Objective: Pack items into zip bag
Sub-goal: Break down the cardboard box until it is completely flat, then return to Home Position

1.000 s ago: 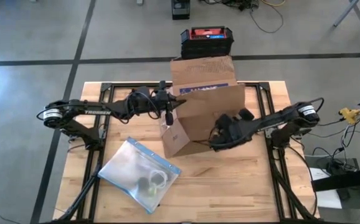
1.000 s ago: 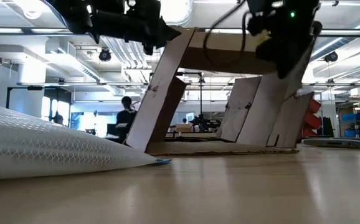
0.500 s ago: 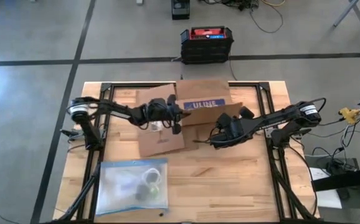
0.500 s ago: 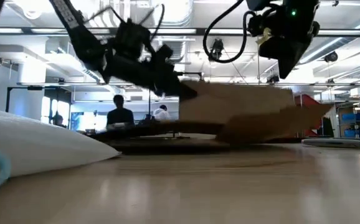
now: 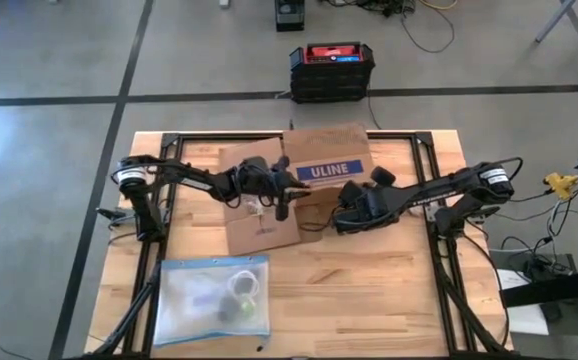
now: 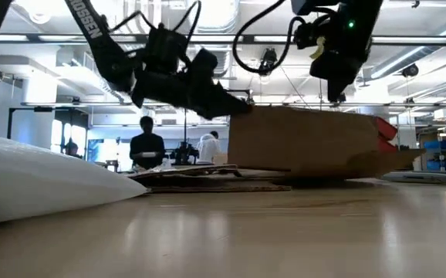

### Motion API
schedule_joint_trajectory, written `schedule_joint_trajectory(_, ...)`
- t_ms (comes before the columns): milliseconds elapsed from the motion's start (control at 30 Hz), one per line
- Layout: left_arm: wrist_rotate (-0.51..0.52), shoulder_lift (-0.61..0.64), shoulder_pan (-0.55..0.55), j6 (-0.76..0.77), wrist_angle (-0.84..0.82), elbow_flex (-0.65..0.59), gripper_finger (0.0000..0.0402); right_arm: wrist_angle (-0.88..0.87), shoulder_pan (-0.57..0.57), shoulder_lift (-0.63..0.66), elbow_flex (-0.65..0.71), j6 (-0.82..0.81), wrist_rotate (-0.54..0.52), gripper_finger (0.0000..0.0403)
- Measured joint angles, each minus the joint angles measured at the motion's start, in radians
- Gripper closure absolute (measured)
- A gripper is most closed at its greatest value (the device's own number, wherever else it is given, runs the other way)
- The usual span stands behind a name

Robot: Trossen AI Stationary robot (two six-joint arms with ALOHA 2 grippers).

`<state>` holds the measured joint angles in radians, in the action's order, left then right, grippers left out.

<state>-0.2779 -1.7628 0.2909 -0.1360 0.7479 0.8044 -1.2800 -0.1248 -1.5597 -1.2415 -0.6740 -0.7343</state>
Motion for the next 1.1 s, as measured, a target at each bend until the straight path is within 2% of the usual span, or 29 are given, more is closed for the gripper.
schedule_joint_trajectory(200,0.008,0.203,0.002,-0.017,-0.14,-0.05,0.0208,0.11,0.023,0.04,0.046,0.163,-0.037,0.0403)
schedule_joint_trajectory(333,0.075,0.37,0.002,-0.009,-0.08,-0.169,0.0169,0.351,0.055,0.149,0.189,0.319,0.044,0.0403)
schedule_joint_trajectory(433,0.113,0.47,0.002,0.041,0.065,-0.319,0.0153,0.639,0.105,0.263,0.366,0.467,0.214,0.0403)
schedule_joint_trajectory(600,0.193,0.573,0.002,0.14,0.332,-0.564,0.0151,1.247,0.191,0.407,0.662,0.663,0.685,0.0403)
schedule_joint_trajectory(667,0.218,0.605,0.002,0.159,0.383,-0.625,0.0156,1.429,0.209,0.451,0.742,0.691,0.773,0.0403)
schedule_joint_trajectory(767,0.223,0.651,0.002,0.169,0.365,-0.677,0.0167,1.558,0.218,0.514,0.823,0.712,0.776,0.0403)
schedule_joint_trajectory(900,0.303,0.73,0.002,0.17,0.274,-0.722,0.0183,1.57,0.217,0.616,0.878,0.707,0.758,0.0403)
schedule_joint_trajectory(967,0.344,0.798,0.002,0.163,0.225,-0.732,0.0192,1.561,0.217,0.685,0.912,0.687,0.759,0.0403)
schedule_joint_trajectory(1100,0.349,0.982,-0.002,0.17,0.049,-0.74,0.0207,1.556,0.217,0.822,0.983,0.676,0.759,0.0403)
